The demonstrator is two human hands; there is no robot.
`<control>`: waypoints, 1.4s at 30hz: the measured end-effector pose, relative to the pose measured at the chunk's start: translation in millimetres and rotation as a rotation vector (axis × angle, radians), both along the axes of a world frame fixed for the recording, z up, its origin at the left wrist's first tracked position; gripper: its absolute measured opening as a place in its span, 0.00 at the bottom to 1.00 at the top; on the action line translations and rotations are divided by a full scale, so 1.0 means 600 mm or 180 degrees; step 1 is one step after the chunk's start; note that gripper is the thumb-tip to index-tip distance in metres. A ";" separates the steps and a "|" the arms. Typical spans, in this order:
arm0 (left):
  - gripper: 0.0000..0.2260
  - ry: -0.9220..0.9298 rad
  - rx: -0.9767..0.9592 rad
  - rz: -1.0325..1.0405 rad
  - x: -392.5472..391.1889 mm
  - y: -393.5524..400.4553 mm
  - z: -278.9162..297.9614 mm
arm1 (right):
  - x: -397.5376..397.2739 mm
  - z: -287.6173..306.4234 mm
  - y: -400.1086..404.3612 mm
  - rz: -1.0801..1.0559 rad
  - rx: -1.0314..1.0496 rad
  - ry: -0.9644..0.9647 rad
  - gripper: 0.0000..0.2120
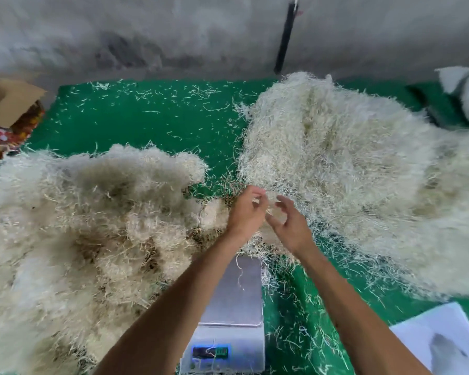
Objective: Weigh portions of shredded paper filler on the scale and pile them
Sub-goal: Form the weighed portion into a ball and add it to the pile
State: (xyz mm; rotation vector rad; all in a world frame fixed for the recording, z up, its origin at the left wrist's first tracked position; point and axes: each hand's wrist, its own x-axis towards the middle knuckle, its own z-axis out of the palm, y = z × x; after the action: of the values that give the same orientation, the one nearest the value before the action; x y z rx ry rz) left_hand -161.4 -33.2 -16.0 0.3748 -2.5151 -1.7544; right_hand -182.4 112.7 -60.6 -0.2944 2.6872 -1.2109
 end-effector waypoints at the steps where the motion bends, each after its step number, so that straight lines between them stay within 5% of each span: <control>1: 0.10 -0.0105 -0.0076 -0.0038 -0.020 0.009 -0.013 | -0.009 -0.015 0.013 0.0034 0.0314 0.0102 0.36; 4: 0.19 -0.0576 -0.0540 -0.0214 -0.075 0.022 -0.058 | -0.012 -0.074 0.040 0.0296 0.1682 -0.0007 0.50; 7: 0.27 -0.1096 -0.0663 -0.0480 -0.098 0.034 -0.108 | 0.006 -0.139 0.043 0.0244 0.1900 -0.0214 0.49; 9: 0.25 -0.1159 -0.0564 -0.0462 -0.095 0.047 -0.143 | 0.013 -0.165 0.036 0.0153 0.1386 -0.0008 0.44; 11: 0.21 -0.1284 -0.0369 -0.0231 -0.085 0.066 -0.164 | 0.015 -0.169 0.026 -0.0235 0.0188 -0.0151 0.36; 15: 0.26 -0.2256 0.1213 -0.0037 -0.065 0.096 -0.151 | 0.004 -0.131 0.019 -0.1494 -0.1849 -0.0846 0.17; 19: 0.28 -0.2180 0.1366 0.0191 -0.039 0.090 -0.122 | -0.028 -0.073 0.015 -0.1911 -0.2394 -0.1499 0.48; 24: 0.14 -0.1235 0.1760 0.0910 0.045 0.044 -0.057 | -0.018 0.035 0.007 -0.1567 -0.2249 -0.1118 0.48; 28: 0.12 -0.1192 0.2047 0.1234 0.121 0.027 0.002 | 0.041 0.139 -0.017 -0.1047 -0.2272 -0.0729 0.50; 32: 0.27 -0.1164 0.3992 0.0796 0.175 0.025 0.059 | 0.123 0.197 -0.057 -0.0411 -0.1680 -0.0097 0.31; 34: 0.28 -0.0834 0.4481 0.0829 0.200 0.015 0.090 | 0.167 0.205 -0.076 0.0080 -0.1161 0.0099 0.21; 36: 0.27 -0.0414 0.4409 0.0759 0.214 -0.007 0.111 | 0.199 0.192 -0.089 0.0450 -0.0497 0.0395 0.28; 39: 0.19 -0.0574 0.3450 0.0726 0.256 -0.047 0.128 | 0.224 0.180 -0.092 0.0490 0.0527 0.1166 0.35; 42: 0.16 -0.0429 0.3454 0.0559 0.265 -0.085 0.113 | 0.243 0.179 -0.088 0.0484 0.0152 0.0741 0.33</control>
State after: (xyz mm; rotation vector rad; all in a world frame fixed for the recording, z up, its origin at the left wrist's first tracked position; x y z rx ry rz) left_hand -2.3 -84.1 51.7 0.7143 -1.2658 -2.8864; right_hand -36.9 60.0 46.6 -0.6577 2.8192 -1.1293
